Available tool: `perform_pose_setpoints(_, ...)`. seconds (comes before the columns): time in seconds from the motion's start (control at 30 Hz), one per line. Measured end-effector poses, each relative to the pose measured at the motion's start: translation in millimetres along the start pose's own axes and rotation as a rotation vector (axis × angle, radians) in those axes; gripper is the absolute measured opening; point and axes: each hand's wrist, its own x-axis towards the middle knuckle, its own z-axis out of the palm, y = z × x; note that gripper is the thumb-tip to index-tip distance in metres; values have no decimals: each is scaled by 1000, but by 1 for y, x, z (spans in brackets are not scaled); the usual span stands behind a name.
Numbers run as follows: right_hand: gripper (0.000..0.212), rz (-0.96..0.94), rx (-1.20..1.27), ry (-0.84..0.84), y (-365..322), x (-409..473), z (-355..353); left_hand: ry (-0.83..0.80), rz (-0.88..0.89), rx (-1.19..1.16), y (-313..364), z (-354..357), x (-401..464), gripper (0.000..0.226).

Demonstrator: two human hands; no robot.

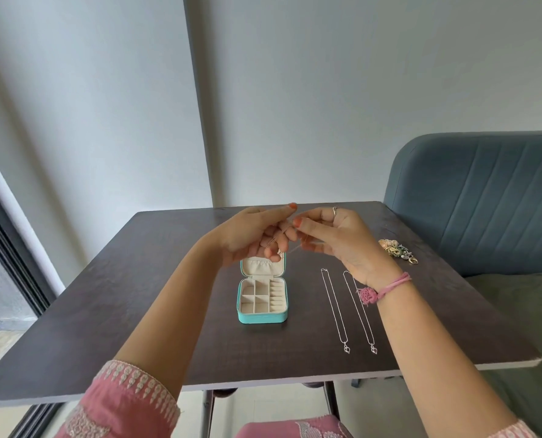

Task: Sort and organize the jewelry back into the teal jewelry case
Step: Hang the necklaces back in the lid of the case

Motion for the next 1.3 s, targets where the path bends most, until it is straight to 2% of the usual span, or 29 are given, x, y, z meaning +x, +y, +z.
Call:
perform_pose_setpoints(0.17, 24, 114, 222, -39, 6, 1, -1, -102, -42, -174, -3, -3, 0, 50)
perform_pose_setpoints(0.33, 22, 178, 351, -19, 13, 0, 3, -176, -37, -248, -11, -7, 3, 49)
perform_pose_setpoints(0.43, 14, 185, 405, -13, 18, -1, 3, -192, -39, -259, -12, -9, 3, 48)
perform_pose_setpoints(0.5, 19, 186, 440, -38, 20, -2, 2, -193, -41, -282, -12, -10, 3, 46)
perform_pose_setpoints(0.67, 31, 175, 406, -168, 25, -3, 1, -125, -78, -288, -11, -13, 2, 43)
perform_pose_setpoints(0.8, 41, 151, 277, -98, 28, -3, 9, -56, -109, -195, -10, -11, 4, 40)
perform_pose_setpoints(1.0, 23, 138, 264, 34, 34, -2, 20, -60, -137, -208, -12, -11, 7, 40)
perform_pose_setpoints(1.13, 16, 158, 282, 64, 35, -2, 25, 14, -167, -217, -14, -13, 8, 27)
perform_pose_setpoints(1.3, 7, 241, 356, 93, 37, -6, 28, 108, -223, -186, -15, -15, 10, 30)
